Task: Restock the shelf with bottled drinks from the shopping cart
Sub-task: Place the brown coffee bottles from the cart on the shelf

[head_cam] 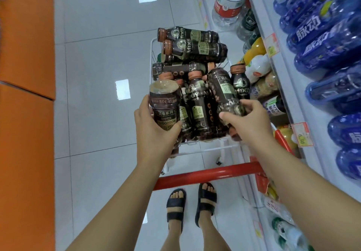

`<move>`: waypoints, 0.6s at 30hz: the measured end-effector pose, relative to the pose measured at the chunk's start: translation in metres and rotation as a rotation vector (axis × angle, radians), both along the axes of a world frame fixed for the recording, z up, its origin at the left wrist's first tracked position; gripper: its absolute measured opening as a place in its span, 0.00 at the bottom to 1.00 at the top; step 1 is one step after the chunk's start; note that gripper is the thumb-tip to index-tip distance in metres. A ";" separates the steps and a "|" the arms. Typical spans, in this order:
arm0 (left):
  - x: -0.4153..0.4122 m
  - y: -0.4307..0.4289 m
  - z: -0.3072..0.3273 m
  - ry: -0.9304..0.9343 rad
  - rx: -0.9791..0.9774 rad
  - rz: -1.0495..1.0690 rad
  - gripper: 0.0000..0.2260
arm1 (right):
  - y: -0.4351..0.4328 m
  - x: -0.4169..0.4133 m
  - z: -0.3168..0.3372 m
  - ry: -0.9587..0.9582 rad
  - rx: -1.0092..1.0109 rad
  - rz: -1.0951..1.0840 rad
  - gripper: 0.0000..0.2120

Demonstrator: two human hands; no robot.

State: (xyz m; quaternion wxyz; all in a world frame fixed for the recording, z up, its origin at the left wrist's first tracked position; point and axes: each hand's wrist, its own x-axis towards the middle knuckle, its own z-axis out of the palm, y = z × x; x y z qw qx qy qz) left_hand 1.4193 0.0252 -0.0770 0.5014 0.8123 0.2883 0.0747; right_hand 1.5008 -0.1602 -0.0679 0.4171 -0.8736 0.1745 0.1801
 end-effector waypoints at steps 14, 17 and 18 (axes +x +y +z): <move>-0.022 -0.041 0.250 -0.435 -0.273 -0.376 0.25 | -0.053 -0.108 0.260 -0.649 0.000 -0.005 0.28; -0.027 -0.068 0.308 -0.508 -0.439 -0.503 0.20 | -0.080 -0.140 0.322 -0.874 -0.045 0.013 0.29; -0.029 -0.078 0.326 -0.518 -0.505 -0.552 0.20 | -0.089 -0.151 0.339 -0.957 -0.078 0.024 0.28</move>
